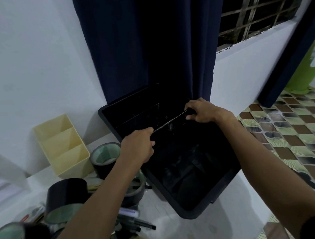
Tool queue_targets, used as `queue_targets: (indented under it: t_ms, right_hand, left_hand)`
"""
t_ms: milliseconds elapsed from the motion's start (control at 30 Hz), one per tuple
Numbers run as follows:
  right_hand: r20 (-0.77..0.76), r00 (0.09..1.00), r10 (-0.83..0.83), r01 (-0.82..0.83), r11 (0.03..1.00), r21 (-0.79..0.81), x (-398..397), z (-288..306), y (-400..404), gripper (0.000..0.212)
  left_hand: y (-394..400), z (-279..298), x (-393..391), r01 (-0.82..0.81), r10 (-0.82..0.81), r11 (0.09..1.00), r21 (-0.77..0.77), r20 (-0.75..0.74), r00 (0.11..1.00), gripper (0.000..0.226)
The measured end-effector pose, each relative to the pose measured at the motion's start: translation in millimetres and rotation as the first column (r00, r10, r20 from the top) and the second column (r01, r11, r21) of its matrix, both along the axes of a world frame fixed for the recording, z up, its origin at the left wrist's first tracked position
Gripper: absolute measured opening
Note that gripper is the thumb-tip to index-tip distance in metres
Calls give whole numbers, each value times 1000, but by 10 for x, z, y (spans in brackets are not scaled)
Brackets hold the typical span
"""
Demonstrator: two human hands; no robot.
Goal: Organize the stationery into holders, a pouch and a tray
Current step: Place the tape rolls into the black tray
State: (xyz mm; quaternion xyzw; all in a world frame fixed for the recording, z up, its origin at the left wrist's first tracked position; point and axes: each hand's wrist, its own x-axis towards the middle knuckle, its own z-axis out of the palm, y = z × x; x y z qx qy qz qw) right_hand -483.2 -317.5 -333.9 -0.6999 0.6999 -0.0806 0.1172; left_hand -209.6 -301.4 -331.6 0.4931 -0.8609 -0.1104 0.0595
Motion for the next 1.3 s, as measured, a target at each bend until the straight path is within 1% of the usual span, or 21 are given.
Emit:
queue_targets:
  t_ms: [67, 133, 233, 300, 367, 433, 567, 667, 767, 833, 900, 967, 1000, 1067, 1100, 1133, 1200, 1300]
  right_hand:
    - [5, 1000, 2, -2, 1000, -2, 7, 4, 21, 30]
    - [-16, 1000, 1, -1, 1000, -19, 30, 14, 46, 31]
    - [-45, 999, -22, 20, 999, -40, 95, 43, 76, 32]
    - [-55, 997, -53, 50, 997, -54, 134, 40, 83, 31]
    - [-95, 993, -70, 61, 994, -93, 154, 12, 84, 30]
    - [-165, 984, -63, 44, 992, -118, 160, -16, 94, 29]
    - [-222, 974, -46, 22, 994, -111, 167, -20, 118, 33]
    - [-244, 969, -44, 17, 993, -114, 179, -15, 120, 37]
    - [-278, 960, -42, 8, 993, -121, 187, -18, 133, 42]
    - [-325, 945, -23, -22, 991, -134, 194, -39, 150, 49]
    - [-359, 933, 10, -67, 987, -146, 192, -51, 164, 59]
    - [-327, 944, 38, -88, 986, -140, 241, -2, 199, 69]
    - [-286, 957, 41, -83, 987, -138, 278, 41, 218, 74]
    - [-186, 981, 59, -89, 984, -156, 416, 163, 256, 79]
    - [-145, 985, 88, -113, 978, -173, 531, 234, 269, 79]
    - [-109, 986, 125, -143, 973, -183, 650, 306, 282, 77]
    - [-47, 972, 229, -233, 952, -196, 958, 453, 296, 69]
    - [23, 926, 377, -365, 910, -196, 1499, 592, 306, 52]
  left_hand:
    - [-8, 22, 19, 25, -25, 999, 29, -6, 1000, 17]
    - [-37, 63, 36, 62, -64, 993, 104, 17, 998, 19]
    - [-108, 163, 34, 113, -148, 963, 244, 133, 980, 24]
    - [-156, 235, 28, 103, -166, 964, 246, 248, 954, 27]
    - [-182, 270, 28, 80, -138, 978, 191, 318, 938, 38]
    - [-165, 247, 24, 54, -99, 986, 158, 296, 950, 48]
    - [-64, 186, 8, 21, -43, 993, 113, 196, 980, 52]
    - [-33, 176, 3, 2, -16, 996, 84, 176, 984, 45]
    - [-5, 202, 1, 14, -27, 998, 56, 240, 971, 35]
    - [-2, 229, 8, 17, -40, 996, 88, 275, 961, 31]
    - [-32, 251, 31, 24, -70, 981, 191, 235, 970, 33]
    - [-64, 274, 102, 37, -69, 958, 283, 104, 992, 37]
    - [-72, 311, 143, 47, -55, 955, 293, 20, 998, 39]
    - [-74, 461, 267, 43, -13, 967, 251, -118, 993, 45]
    - [-68, 566, 371, 25, 9, 976, 215, -154, 988, 46]
    - [-62, 675, 472, 7, 23, 984, 177, -167, 986, 45]
    - [-33, 866, 739, -35, 51, 992, 124, -127, 991, 43]
    - [86, 1053, 1157, -77, 70, 983, 166, 46, 997, 46]
